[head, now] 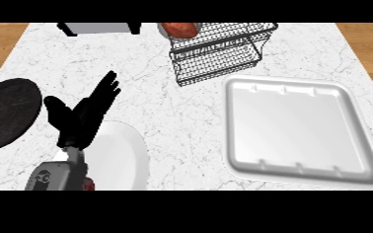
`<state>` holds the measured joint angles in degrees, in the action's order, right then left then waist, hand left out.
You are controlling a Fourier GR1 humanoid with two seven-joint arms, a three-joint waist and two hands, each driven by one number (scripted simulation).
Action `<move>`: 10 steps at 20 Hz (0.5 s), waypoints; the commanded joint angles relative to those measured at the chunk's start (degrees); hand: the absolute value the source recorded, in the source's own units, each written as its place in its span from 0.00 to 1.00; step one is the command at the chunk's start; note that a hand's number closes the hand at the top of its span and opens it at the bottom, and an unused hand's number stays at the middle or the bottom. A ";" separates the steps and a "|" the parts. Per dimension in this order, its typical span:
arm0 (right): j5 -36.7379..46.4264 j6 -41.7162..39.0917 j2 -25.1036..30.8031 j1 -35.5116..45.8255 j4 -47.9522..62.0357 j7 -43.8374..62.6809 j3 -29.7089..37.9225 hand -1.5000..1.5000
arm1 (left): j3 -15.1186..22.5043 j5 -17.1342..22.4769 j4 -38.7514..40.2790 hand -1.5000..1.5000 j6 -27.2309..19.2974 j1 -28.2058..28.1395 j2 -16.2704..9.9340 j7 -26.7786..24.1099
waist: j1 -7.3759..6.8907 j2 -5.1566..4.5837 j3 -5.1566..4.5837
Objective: Pick the sweet potato from the tray and place it in the tiered basket
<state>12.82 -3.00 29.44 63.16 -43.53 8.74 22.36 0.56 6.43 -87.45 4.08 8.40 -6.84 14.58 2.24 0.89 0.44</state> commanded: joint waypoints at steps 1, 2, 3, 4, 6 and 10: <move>-4.10 -11.15 6.99 -7.46 -5.29 -1.17 1.65 0.00 | -0.27 -0.21 3.23 0.50 0.73 -0.11 0.16 -1.98 | -0.31 -0.49 -0.45; -6.26 -15.56 10.54 -9.29 -5.75 -0.64 3.53 0.00 | -0.65 0.91 -0.10 0.50 -0.15 0.65 0.24 1.28 | 0.30 -0.19 -0.40; -8.21 -17.68 12.26 -10.27 -7.49 -0.70 5.06 0.00 | -0.33 0.45 2.06 0.50 0.59 -1.23 0.54 -1.67 | 0.42 -0.23 -0.44; -8.74 -18.71 13.28 -11.76 -7.80 0.06 5.50 0.00 | -0.34 0.00 2.15 0.50 -0.36 0.67 0.88 -0.79 | -0.44 -0.49 -0.44; -11.87 -22.73 15.37 -17.29 -12.56 2.11 7.71 0.00 | -0.15 -0.22 0.07 0.50 -0.16 -2.26 0.19 -0.60 | 0.42 -0.03 -0.45; -16.54 -28.72 21.72 -23.40 -10.09 -3.32 14.26 0.00 | 2.78 -2.53 1.64 0.50 -1.68 -1.86 3.52 -3.42 | -0.83 -0.68 -0.41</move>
<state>0.45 -25.89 46.02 46.03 -53.15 8.19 31.73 0.86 5.95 -87.09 4.01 8.24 -6.57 13.72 1.82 0.72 0.41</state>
